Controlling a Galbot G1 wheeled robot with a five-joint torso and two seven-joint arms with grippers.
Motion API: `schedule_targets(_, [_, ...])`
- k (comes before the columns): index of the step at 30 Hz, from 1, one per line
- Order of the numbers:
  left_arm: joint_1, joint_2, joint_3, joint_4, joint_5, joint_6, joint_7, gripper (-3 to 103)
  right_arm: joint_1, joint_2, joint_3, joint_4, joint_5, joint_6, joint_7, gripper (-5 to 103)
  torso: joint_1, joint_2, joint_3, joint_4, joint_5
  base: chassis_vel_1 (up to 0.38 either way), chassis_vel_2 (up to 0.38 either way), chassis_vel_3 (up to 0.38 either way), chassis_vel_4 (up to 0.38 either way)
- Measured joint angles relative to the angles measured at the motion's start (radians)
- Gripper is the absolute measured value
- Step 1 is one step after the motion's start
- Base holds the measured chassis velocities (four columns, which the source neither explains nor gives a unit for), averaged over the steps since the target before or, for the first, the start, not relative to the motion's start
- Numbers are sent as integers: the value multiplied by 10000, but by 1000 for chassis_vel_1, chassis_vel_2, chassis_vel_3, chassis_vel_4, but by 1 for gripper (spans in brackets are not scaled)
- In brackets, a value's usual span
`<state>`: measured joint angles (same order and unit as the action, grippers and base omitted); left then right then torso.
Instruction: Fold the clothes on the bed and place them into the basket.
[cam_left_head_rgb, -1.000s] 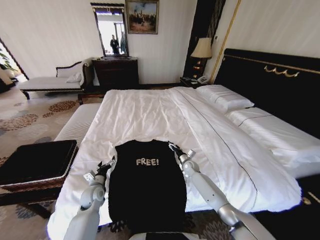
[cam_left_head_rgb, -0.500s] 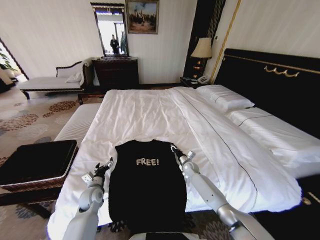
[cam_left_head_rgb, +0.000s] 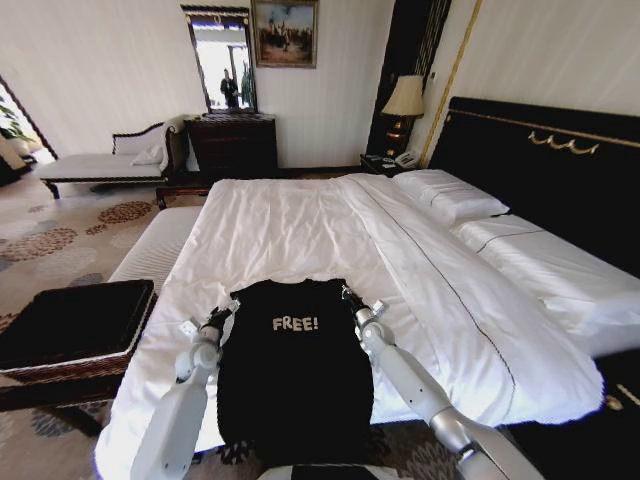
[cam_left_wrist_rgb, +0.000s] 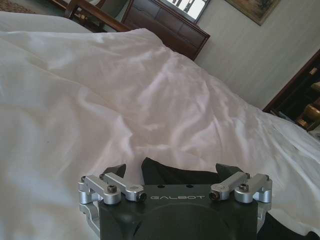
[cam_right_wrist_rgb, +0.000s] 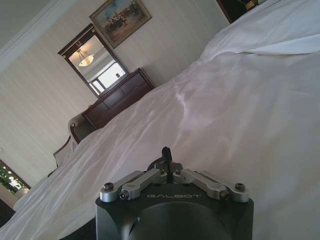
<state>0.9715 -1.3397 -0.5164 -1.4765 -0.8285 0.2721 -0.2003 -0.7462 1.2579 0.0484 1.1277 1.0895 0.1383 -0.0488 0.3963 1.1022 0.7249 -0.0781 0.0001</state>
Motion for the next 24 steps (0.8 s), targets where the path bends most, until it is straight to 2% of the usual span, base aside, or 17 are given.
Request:
schedule_targets(4, [-646,-249,104,862,-32,40,-80,101,-197,-57,97,189,-114,15,59,0,0,0,0,1,0,0,0,0,0])
schedule_targets(7, [-881,-401,104,1245,-17,40,-97,98,-264,-82,158,245,-170,22,101,0,0,0,0,2,-1,0,0,0,0])
schedule_targets(10, [-990,-551,29,1481,17,40,-106,84,-329,-121,212,326,-212,24,167,0,0,0,0,4,0,0,0,0,0])
schedule_targets(11, [-990,-551,29,1481,17,40,-106,84,-329,-121,212,326,-212,24,167,0,0,0,0,4,0,0,0,0,0])
schedule_targets(13, [-998,-572,-35,1538,25,33,-105,72,-339,-132,219,336,-260,24,180,0,0,0,0,3,0,0,0,0,0])
schedule_targets(14, [-998,-571,-73,1555,19,28,-105,72,-339,-132,219,336,-282,25,182,0,-1,0,0,4,-1,0,0,0,0])
schedule_targets(16, [-997,-540,-141,1568,-36,18,-105,61,-326,-116,218,315,-313,25,190,0,-1,0,-1,4,-1,0,0,0,0])
schedule_targets(17, [-997,-540,-141,1568,-36,18,-105,61,-326,-116,218,315,-313,25,190,0,-1,0,-1,4,-1,0,0,0,0])
schedule_targets(20, [-989,-433,-212,1617,-166,-4,-13,45,-258,-49,183,215,-412,41,206,0,-1,0,0,4,-1,0,0,0,0])
schedule_targets(22, [-991,-409,-224,1647,-191,-18,43,45,-232,-24,167,180,-439,50,213,0,-1,0,0,4,-1,0,0,0,0])
schedule_targets(24, [-1005,-376,-249,1708,-238,-43,140,34,-187,6,137,142,-468,63,232,0,-1,0,-1,4,-2,0,0,0,0])
